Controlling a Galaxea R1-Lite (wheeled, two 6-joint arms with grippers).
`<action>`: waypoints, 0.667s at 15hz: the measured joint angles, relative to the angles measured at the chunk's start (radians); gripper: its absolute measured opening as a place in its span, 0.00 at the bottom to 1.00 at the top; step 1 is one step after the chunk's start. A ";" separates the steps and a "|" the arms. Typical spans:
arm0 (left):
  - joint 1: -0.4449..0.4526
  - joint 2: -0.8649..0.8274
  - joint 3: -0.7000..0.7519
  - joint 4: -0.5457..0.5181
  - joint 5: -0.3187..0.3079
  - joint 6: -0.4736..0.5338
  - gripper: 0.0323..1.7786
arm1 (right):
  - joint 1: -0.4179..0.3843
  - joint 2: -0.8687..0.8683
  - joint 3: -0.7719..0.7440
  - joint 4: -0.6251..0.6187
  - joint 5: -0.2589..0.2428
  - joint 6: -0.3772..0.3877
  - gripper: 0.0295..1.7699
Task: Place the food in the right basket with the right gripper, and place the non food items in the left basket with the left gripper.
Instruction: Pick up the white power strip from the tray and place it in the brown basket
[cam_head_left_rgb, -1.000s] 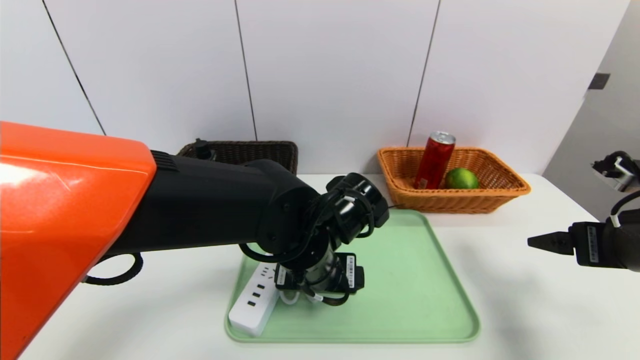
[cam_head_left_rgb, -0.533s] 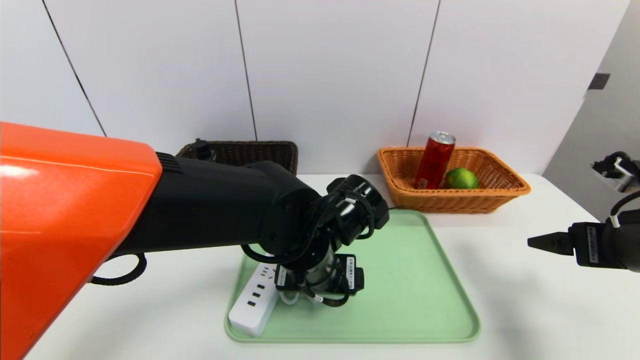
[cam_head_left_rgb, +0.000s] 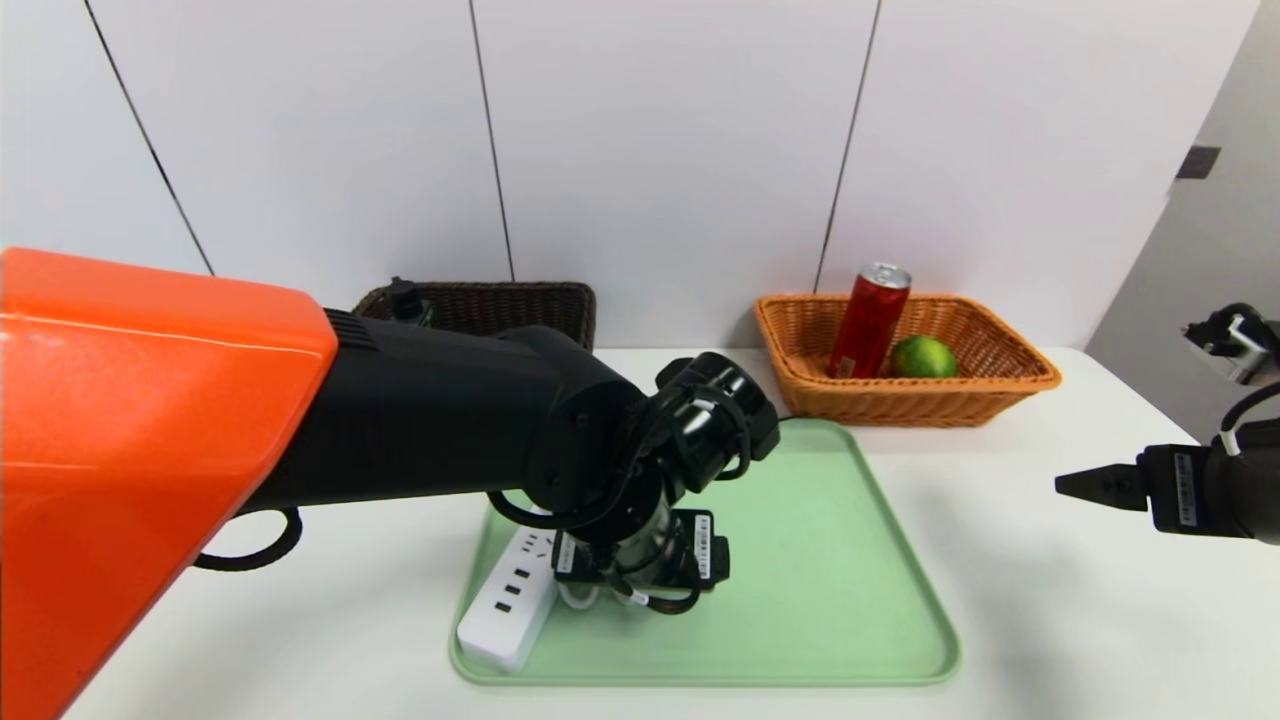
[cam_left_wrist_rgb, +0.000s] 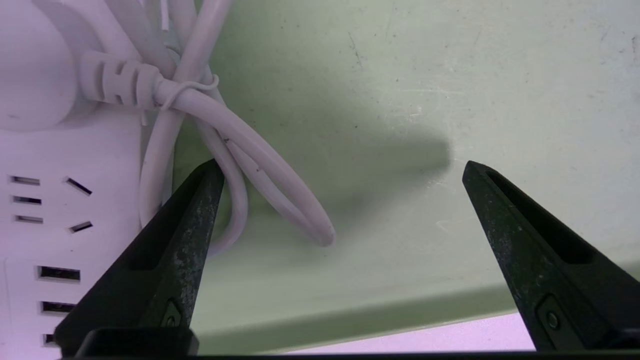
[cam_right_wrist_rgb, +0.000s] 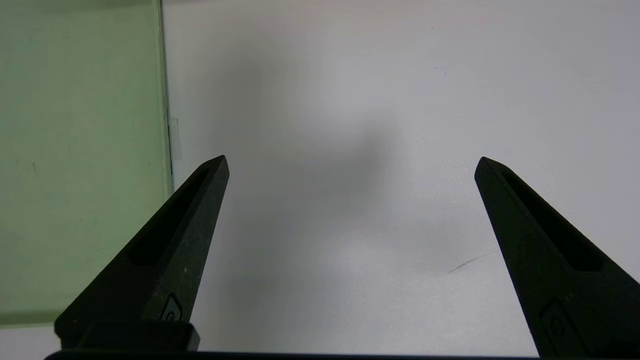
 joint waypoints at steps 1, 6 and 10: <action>0.000 0.001 0.000 -0.001 0.000 0.000 0.95 | 0.000 0.000 0.000 0.000 0.000 -0.001 0.96; 0.000 0.005 -0.001 -0.001 0.000 -0.003 0.95 | -0.002 0.002 -0.003 -0.001 0.001 -0.002 0.96; 0.000 0.007 -0.001 -0.001 0.000 -0.002 0.95 | -0.004 0.002 -0.002 0.000 0.001 -0.003 0.96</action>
